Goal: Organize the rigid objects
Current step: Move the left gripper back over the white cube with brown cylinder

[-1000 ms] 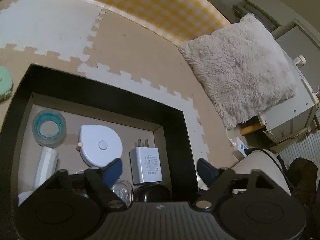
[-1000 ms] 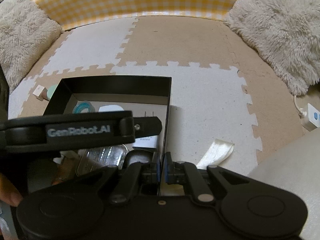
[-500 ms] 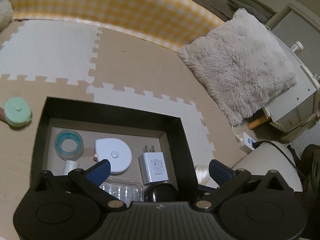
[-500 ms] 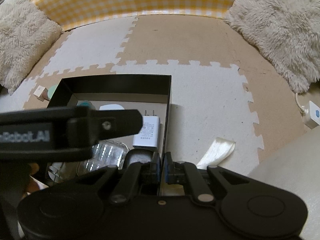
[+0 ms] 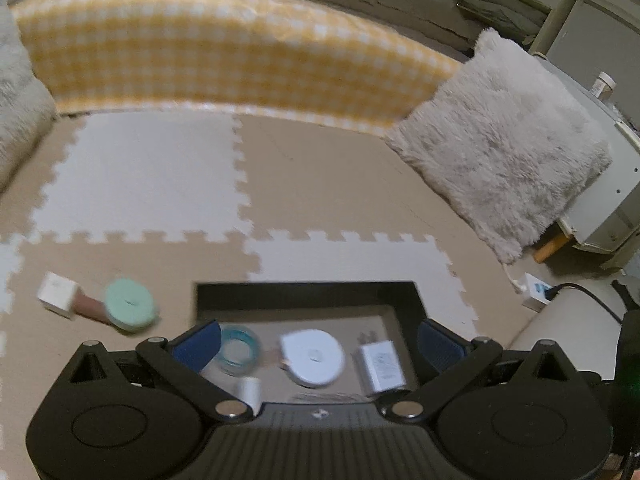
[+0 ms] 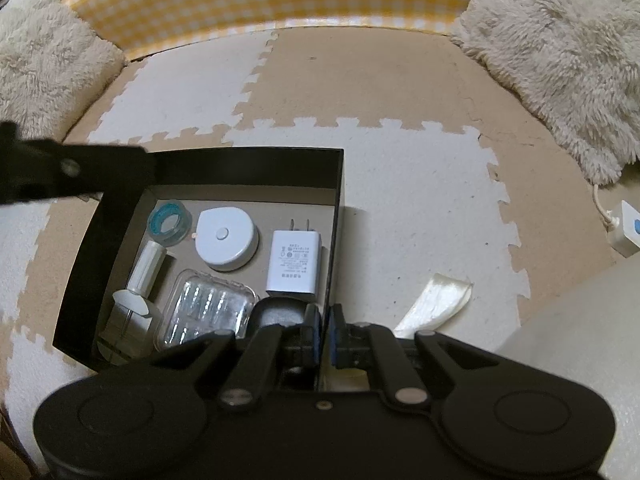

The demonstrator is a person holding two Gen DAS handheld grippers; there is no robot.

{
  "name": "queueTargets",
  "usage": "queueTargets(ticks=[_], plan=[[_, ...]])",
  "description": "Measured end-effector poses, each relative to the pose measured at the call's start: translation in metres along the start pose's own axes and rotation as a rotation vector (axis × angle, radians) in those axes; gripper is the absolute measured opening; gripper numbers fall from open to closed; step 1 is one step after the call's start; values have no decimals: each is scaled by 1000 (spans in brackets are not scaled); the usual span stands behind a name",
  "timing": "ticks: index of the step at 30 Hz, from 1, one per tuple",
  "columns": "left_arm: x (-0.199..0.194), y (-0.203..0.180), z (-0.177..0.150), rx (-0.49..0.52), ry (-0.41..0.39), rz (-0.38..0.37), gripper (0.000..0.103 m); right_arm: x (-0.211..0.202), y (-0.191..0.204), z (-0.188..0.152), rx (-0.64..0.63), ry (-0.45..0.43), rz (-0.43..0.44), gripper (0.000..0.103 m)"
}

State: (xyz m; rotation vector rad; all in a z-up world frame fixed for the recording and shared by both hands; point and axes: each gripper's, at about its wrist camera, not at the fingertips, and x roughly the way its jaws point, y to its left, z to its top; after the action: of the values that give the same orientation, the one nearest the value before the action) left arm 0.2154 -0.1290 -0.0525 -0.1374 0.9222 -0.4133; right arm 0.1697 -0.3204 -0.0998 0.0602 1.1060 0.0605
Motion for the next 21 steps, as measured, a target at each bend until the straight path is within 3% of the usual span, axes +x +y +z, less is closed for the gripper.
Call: queueTargets(ticks=[9,21], plan=[[-20,39,4,17,-48,89,103,3,2,0,-13,9,-9,6],[-29,100,7,-36,-122,185,103,3,2,0,-10,14,-8,6]])
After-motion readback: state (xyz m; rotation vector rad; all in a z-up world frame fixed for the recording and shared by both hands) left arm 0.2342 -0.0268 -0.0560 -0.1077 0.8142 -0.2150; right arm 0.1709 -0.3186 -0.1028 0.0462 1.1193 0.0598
